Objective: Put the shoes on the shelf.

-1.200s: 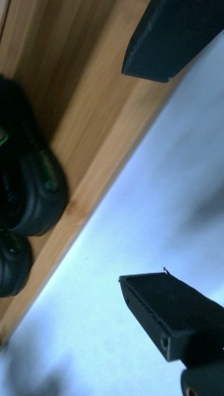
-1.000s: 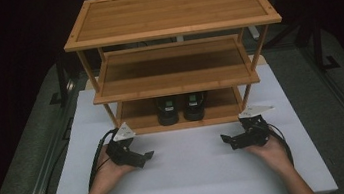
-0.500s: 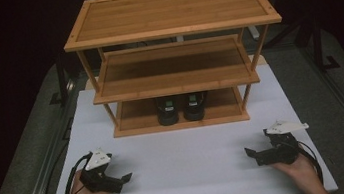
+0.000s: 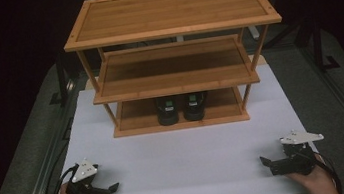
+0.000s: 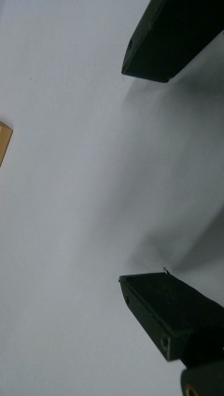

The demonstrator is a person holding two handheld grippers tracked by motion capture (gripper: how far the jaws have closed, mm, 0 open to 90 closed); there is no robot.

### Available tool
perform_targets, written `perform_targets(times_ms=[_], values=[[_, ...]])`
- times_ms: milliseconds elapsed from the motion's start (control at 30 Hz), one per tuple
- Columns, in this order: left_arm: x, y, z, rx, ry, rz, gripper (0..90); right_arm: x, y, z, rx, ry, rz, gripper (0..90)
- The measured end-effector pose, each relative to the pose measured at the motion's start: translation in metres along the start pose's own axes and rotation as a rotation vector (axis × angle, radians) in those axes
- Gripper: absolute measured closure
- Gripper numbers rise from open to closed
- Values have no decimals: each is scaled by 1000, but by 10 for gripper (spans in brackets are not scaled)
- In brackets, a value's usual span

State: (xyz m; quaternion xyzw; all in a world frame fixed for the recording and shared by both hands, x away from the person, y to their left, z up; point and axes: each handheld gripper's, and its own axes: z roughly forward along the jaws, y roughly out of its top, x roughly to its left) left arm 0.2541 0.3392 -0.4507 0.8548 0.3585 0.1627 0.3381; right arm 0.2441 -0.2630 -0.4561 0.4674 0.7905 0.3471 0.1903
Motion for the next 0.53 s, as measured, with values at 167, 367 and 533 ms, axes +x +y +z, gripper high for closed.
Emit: perform_targets(times_ms=[167, 367, 533], values=[[1, -1, 1, 1, -7, -11, 0, 1, 0, 3, 38, -4, -6, 13], [1, -1, 1, 4, -9, -14, 0, 1, 0, 3, 40, -5, -5, 13], [1, -1, 1, 3, -7, -14, 0, 1, 0, 3, 38, -5, -5, 13]])
